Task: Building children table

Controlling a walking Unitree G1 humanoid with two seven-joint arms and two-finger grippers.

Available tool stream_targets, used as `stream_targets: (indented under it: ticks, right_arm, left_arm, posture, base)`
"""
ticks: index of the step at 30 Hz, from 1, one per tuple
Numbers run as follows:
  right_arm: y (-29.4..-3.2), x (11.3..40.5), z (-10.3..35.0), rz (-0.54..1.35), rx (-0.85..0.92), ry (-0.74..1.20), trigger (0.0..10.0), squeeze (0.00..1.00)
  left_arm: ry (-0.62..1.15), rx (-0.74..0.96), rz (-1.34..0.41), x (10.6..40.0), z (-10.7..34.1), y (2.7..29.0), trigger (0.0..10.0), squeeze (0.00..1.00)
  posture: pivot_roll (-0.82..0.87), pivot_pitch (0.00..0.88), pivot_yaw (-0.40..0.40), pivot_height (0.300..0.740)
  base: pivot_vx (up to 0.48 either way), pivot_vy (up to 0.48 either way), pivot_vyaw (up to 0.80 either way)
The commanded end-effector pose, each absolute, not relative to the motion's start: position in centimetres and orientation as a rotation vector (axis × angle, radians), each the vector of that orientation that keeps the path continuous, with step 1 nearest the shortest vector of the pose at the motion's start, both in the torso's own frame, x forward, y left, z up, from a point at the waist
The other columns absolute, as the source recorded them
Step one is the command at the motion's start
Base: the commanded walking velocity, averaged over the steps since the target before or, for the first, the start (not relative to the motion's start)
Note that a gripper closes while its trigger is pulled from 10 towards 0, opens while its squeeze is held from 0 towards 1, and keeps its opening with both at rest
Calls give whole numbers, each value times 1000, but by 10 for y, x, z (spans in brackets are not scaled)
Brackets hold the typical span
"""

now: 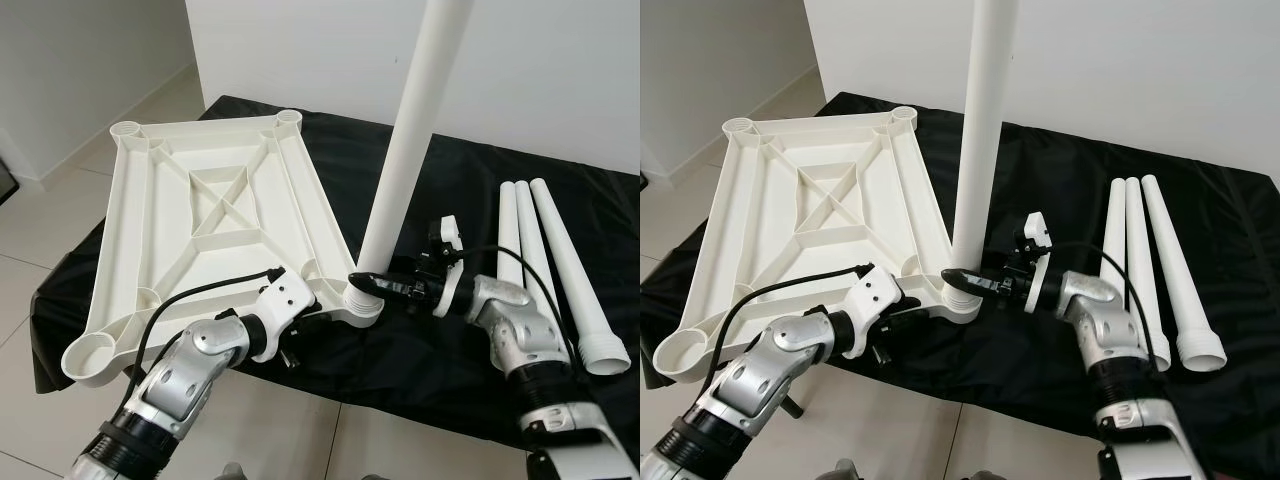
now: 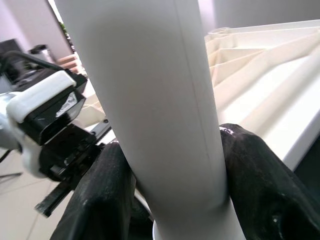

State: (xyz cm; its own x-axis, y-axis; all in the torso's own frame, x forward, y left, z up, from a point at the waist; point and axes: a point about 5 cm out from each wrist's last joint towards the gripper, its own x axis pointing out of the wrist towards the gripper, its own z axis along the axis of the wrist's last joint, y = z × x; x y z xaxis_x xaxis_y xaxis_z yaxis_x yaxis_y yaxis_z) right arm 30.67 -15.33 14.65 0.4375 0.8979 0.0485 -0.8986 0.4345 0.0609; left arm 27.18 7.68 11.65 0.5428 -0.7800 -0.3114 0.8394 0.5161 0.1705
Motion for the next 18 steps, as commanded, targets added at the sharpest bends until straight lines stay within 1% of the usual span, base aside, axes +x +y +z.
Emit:
stream_targets:
  ticks: [1,9,11,13,15,18]
  right_arm:
    - [-140,304,153,1151,124,-59,0,0]
    - [-135,299,151,1131,127,-68,0,0]
    - [-127,293,151,1090,127,-86,0,0]
    - [-127,293,151,1090,127,-86,0,0]
    - [-117,286,150,1013,130,-107,0,0]
    - [-114,285,151,986,130,-113,0,0]
  left_arm:
    - [251,316,-910,273,106,74,10000,0]
    - [258,315,-888,273,103,72,10000,0]
    - [262,311,-842,276,102,71,10000,0]
    - [262,311,-842,276,102,71,10000,0]
    - [261,305,-770,280,102,71,10000,0]
    - [262,298,-750,282,102,71,10000,0]
  posture:
    - [-21,0,-47,740]
    - [-19,0,-48,740]
    - [-19,0,-49,740]
    - [-19,0,-49,740]
    - [-20,0,-49,740]
    - [-20,0,-49,740]
  base:
    - [0,0,0]
    - [0,0,0]
    - [0,0,0]
    - [0,0,0]
    - [0,0,0]
    - [0,0,0]
